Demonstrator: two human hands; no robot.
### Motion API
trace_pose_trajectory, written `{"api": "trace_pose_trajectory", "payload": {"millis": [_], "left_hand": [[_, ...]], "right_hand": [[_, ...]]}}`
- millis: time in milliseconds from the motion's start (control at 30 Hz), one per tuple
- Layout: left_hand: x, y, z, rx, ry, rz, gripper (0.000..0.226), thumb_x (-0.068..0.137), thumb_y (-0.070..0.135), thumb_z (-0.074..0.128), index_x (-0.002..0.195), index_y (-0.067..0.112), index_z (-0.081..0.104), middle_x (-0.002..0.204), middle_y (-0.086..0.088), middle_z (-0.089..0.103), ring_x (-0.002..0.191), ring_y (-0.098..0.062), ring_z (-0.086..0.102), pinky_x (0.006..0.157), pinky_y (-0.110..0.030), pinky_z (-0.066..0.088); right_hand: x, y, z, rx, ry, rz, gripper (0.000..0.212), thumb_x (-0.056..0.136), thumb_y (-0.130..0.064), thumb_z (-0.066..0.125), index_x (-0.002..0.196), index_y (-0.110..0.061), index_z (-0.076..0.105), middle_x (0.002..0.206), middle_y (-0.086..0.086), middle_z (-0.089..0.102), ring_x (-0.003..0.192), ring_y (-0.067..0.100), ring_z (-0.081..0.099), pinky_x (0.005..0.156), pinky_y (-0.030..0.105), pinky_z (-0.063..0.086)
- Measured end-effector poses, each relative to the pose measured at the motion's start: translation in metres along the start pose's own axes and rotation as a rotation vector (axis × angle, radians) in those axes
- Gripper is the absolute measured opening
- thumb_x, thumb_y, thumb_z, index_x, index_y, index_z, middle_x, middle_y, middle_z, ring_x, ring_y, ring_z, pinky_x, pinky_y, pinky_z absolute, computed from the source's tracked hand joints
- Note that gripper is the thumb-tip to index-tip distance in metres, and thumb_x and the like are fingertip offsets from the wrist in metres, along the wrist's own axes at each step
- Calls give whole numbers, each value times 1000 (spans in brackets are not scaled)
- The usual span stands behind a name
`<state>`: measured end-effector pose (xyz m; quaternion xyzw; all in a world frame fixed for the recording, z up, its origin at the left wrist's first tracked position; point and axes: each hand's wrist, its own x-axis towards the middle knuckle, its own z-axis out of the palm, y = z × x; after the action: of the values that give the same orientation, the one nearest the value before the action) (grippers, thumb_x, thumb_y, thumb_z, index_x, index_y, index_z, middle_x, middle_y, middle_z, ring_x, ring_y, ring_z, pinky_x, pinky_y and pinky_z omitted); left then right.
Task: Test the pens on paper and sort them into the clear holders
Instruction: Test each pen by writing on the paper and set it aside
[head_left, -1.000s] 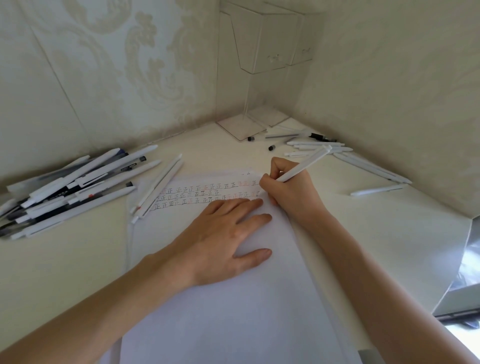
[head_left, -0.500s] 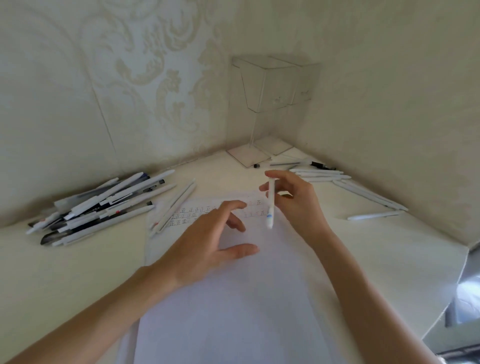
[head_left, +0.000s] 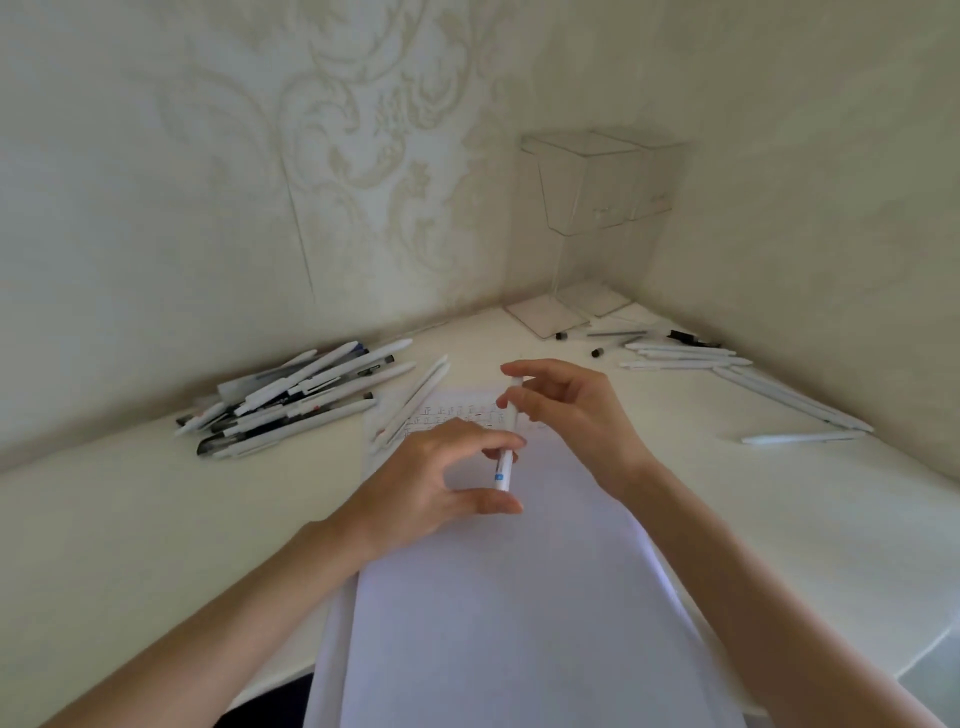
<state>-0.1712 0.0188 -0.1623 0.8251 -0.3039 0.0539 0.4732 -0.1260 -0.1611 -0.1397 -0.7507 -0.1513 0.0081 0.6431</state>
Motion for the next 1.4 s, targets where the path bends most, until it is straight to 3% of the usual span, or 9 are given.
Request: {"api": "trace_pose_trajectory", "payload": {"millis": [133, 267, 467, 700, 867, 1000, 1100, 1200, 1400], "left_hand": [[-6, -11, -14, 181, 30, -27, 47, 80, 45, 61, 122, 23, 57, 113, 12, 59, 107, 0, 50, 93, -11, 34], [-12, -38, -38, 509, 262, -120, 36, 86, 11, 52, 123, 9, 55, 119, -7, 55, 110, -24, 52, 92, -28, 39], [-10, -51, -32, 823, 239, -158, 32, 83, 23, 66, 113, 16, 64, 124, -13, 56, 114, -35, 51, 95, -47, 37], [16, -73, -42, 840, 293, -118, 16, 85, 16, 58, 91, 18, 72, 105, -1, 69, 101, -24, 63, 86, -35, 39], [43, -79, -43, 860, 173, -164, 27, 95, 14, 47, 115, 21, 64, 131, 4, 55, 124, -19, 45, 102, -32, 16], [52, -68, -35, 903, 199, -53, 27, 84, 4, 61, 109, 13, 67, 121, -8, 62, 114, -32, 55, 97, -41, 27], [38, -54, -21, 702, 104, 26, 29, 88, 27, 52, 109, 15, 67, 122, -5, 61, 113, -26, 56, 98, -43, 40], [20, -41, -5, 567, -109, 48, 65, 84, 68, 28, 123, 27, 58, 138, 11, 43, 128, -10, 38, 107, -33, 28], [18, -32, 10, 583, -279, -42, 96, 63, 88, -6, 140, 42, 27, 142, 28, 7, 130, 10, 4, 105, -13, 0]], "right_hand": [[4, 4, 9, -88, -2, 1, 35, 93, -13, 57, 126, -25, 56, 95, 4, 73, 84, 2, 64, 76, 11, 45], [5, 18, 18, -394, -3, 46, 43, 96, -25, 52, 138, -31, 41, 119, -6, 59, 97, 6, 54, 80, 6, 39], [5, 39, 24, -891, -103, -214, 25, 96, -16, 50, 117, -12, 63, 120, 4, 59, 112, 27, 45, 98, 26, 32], [5, 40, 14, -972, -89, -265, 24, 95, -16, 51, 115, -11, 64, 118, 4, 60, 107, 27, 48, 95, 29, 37], [4, 34, 10, -969, -100, -239, 26, 97, -21, 49, 119, -12, 62, 124, 4, 56, 111, 24, 46, 100, 30, 35], [-2, 26, -6, -962, -23, -238, 29, 97, -21, 48, 124, -14, 59, 133, 4, 52, 119, 22, 42, 98, 21, 26], [-13, 25, -41, -982, 86, -173, 31, 94, -6, 47, 122, -11, 60, 130, 5, 55, 117, 26, 43, 96, 25, 29], [-30, 29, -88, -1052, 225, -31, 55, 78, 14, 42, 126, -8, 58, 136, 11, 52, 124, 32, 42, 102, 35, 32], [-60, 40, -143, -1357, 352, 401, 47, 85, -5, 45, 132, -8, 45, 143, 11, 40, 133, 28, 31, 106, 35, 25]]}}
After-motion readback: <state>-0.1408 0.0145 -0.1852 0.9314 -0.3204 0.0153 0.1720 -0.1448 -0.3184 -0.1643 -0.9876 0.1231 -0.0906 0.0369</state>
